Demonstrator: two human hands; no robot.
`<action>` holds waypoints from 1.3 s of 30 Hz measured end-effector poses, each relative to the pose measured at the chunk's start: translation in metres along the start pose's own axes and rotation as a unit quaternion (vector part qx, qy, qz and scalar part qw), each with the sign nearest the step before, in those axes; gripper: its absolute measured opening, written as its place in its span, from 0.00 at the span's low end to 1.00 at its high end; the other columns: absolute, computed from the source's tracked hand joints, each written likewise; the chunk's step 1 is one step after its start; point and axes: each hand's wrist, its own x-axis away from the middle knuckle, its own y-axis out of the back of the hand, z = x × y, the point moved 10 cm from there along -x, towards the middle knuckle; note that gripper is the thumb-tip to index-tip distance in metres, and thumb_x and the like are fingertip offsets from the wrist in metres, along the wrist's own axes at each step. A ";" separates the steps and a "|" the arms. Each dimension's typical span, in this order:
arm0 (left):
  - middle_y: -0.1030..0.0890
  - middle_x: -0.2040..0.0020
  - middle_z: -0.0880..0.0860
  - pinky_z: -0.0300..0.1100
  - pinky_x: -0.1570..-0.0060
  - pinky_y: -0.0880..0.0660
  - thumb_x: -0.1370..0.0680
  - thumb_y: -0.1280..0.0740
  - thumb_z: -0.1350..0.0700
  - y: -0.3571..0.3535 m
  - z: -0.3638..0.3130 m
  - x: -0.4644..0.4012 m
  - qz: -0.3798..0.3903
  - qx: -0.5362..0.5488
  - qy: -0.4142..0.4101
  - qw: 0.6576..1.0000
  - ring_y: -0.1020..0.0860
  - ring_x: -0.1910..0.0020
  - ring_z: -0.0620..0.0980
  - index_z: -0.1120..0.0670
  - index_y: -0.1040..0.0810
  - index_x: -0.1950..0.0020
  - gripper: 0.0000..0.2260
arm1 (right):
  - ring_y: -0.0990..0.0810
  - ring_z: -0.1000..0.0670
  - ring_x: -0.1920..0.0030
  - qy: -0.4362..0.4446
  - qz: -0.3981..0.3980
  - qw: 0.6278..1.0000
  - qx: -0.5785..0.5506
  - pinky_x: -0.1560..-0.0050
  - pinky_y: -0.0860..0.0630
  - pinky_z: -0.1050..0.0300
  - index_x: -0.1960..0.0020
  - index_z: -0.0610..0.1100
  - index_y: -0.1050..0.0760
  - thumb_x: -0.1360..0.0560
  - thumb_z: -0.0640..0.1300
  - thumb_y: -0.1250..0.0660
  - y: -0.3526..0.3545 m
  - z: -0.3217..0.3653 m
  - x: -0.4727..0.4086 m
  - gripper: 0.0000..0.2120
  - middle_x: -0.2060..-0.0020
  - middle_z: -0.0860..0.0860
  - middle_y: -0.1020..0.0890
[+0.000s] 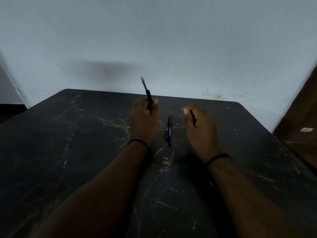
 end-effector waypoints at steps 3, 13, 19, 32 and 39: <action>0.24 0.56 0.50 0.42 0.59 0.27 0.20 0.37 0.46 0.017 0.016 -0.007 -0.060 0.005 0.036 0.998 0.25 0.60 0.47 0.52 0.24 0.57 0.11 | 0.27 0.55 0.63 -0.015 0.073 0.997 0.034 0.61 0.29 0.55 0.58 0.50 0.25 0.18 0.48 0.38 -0.023 -0.009 0.003 0.10 0.67 0.58 0.27; 0.24 0.57 0.52 0.44 0.58 0.28 0.20 0.36 0.47 0.009 0.017 -0.008 -0.034 -0.026 0.016 0.999 0.26 0.59 0.48 0.54 0.22 0.56 0.12 | 0.23 0.45 0.43 0.024 0.215 0.947 0.239 0.42 0.27 0.52 0.43 0.49 0.19 0.20 0.54 0.38 -0.057 0.006 0.011 0.14 0.45 0.48 0.20; 0.26 0.57 0.49 0.35 0.63 0.34 0.20 0.36 0.46 0.005 0.016 -0.005 -0.019 -0.035 0.010 0.999 0.28 0.63 0.43 0.50 0.25 0.57 0.10 | 0.25 0.44 0.41 0.025 0.243 0.933 0.264 0.44 0.30 0.52 0.40 0.51 0.20 0.20 0.59 0.39 -0.062 0.009 0.016 0.17 0.44 0.45 0.23; 0.27 0.57 0.49 0.31 0.65 0.38 0.20 0.35 0.49 0.006 0.010 -0.003 -0.011 -0.055 0.017 0.998 0.29 0.62 0.45 0.54 0.24 0.56 0.10 | 0.25 0.47 0.50 0.048 0.285 0.943 0.166 0.56 0.30 0.53 0.46 0.49 0.24 0.30 0.66 0.30 -0.081 0.022 0.026 0.23 0.52 0.49 0.22; 0.27 0.55 0.50 0.39 0.61 0.35 0.19 0.36 0.50 0.005 0.005 -0.002 0.011 -0.059 0.010 0.998 0.28 0.60 0.48 0.54 0.24 0.55 0.10 | 0.22 0.58 0.60 -0.007 0.177 0.984 -0.010 0.60 0.26 0.61 0.45 0.53 0.25 0.26 0.45 0.27 -0.057 0.028 0.021 0.12 0.59 0.58 0.21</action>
